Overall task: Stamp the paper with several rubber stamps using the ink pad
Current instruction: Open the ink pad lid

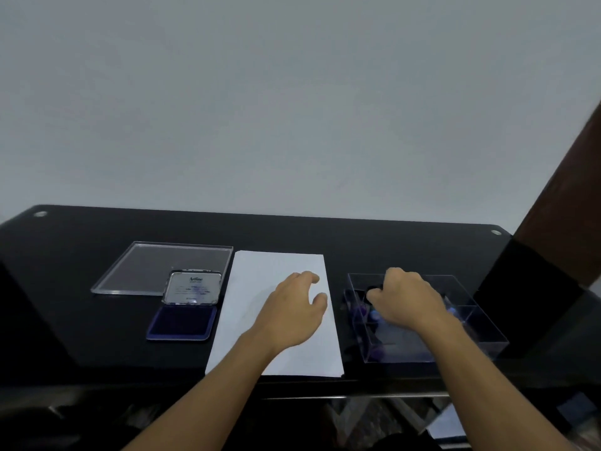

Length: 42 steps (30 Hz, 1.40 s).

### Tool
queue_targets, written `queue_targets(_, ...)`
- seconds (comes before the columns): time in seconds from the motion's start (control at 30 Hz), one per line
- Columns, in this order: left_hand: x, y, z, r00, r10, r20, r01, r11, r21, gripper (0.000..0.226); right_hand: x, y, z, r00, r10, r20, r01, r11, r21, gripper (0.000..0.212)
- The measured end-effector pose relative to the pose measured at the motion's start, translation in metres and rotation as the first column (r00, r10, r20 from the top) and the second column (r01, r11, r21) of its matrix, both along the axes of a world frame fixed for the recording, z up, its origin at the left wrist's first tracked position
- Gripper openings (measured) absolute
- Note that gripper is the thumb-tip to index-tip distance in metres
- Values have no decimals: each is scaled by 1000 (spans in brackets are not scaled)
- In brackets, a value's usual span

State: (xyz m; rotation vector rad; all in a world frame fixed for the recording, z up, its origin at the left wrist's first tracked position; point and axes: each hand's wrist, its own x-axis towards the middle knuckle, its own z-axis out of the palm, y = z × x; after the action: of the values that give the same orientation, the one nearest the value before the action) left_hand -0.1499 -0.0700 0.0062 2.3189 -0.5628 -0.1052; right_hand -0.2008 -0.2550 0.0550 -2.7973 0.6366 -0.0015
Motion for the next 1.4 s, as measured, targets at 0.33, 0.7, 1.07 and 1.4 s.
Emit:
queue_targets(0.33, 28, 90, 0, 985, 172, 14, -171, 985, -22, 42, 44, 89, -7, 966, 223, 129, -236, 966, 101, 15)
queue_targets(0.7, 45, 174, -13, 950, 310, 41, -308, 950, -60, 21, 84, 174, -25, 894, 387, 224, -430, 883, 187, 12)
queue_targets(1.07, 63, 243, -57, 909, 407, 84, -409, 912, 7, 46, 112, 239, -43, 808, 561, 180, -589, 783, 200, 21)
queue_targets(1.4, 63, 260, -93, 919, 364, 154, -393, 882, 261, 52, 128, 275, -56, 731, 680, 58, -683, 725, 91, 21)
